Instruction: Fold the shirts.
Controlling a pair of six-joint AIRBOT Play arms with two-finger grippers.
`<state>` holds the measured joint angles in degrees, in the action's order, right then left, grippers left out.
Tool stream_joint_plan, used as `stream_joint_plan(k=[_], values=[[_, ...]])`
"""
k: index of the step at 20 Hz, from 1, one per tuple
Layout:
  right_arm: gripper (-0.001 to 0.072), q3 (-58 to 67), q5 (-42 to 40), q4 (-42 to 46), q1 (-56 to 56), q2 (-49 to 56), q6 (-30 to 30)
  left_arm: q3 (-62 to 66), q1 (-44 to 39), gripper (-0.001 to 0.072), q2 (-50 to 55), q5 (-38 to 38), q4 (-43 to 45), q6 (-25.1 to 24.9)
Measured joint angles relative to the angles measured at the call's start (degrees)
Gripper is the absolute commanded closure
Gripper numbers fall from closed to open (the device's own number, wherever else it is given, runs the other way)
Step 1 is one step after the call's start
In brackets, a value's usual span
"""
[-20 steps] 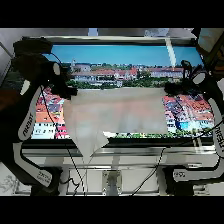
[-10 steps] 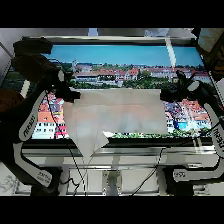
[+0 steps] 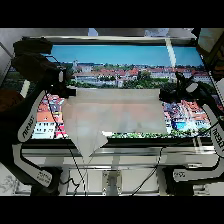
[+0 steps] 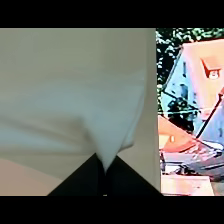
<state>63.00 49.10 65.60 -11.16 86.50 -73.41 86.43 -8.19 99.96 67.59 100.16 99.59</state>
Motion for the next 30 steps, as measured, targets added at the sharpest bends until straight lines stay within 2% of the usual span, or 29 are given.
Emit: stream_joint_plan(k=[6,7,8,9,10,11,15,18,24,27,30], values=[[0.0681,0.00,0.66,-0.37,0.07,3.74,-0.13,0.00,0.02,0.0698,-0.04,1.95,-3.43,-0.52],[0.0672,0.00,0.63,-0.39,0.11,4.02,-0.15,0.00,0.02,0.0684,-0.04,2.69,-4.09,-0.57],[0.0631,0.00,0.61,-0.42,0.13,4.26,-0.17,0.00,0.02,0.0682,-0.04,3.52,-4.59,-0.87],[0.0505,0.00,0.59,-0.44,0.13,4.37,-0.22,0.00,0.02,0.0563,-0.04,4.02,-4.92,-1.57],[0.0410,0.02,0.57,-0.46,0.11,4.50,-0.28,0.00,0.02,0.0227,-0.04,4.48,-5.14,-2.16],[0.0384,0.07,0.74,-0.42,0.07,4.55,-0.28,0.00,0.02,0.0024,-0.04,4.92,-5.51,-2.69],[0.0376,0.11,1.53,-0.42,-0.09,2.80,-0.28,0.02,0.02,0.0015,-0.37,5.81,-5.70,-4.17],[0.0365,0.83,2.12,2.08,-0.20,-2.36,-0.17,0.31,0.02,0.0015,-3.23,5.42,-3.15,-4.63],[0.0359,3.30,4.70,10.49,-5.53,-18.53,-1.25,-0.33,0.76,0.0015,-19.69,4.11,5.27,-4.90],[0.0359,1.60,8.68,10.97,-11.15,-23.85,-1.64,-5.44,2.89,0.0015,-27.41,7.39,6.38,-4.90],[0.0358,-4.94,13.77,8.26,-16.50,-26.12,-0.57,-19.30,4.63,0.0015,-33.99,8.63,3.78,-3.58]])
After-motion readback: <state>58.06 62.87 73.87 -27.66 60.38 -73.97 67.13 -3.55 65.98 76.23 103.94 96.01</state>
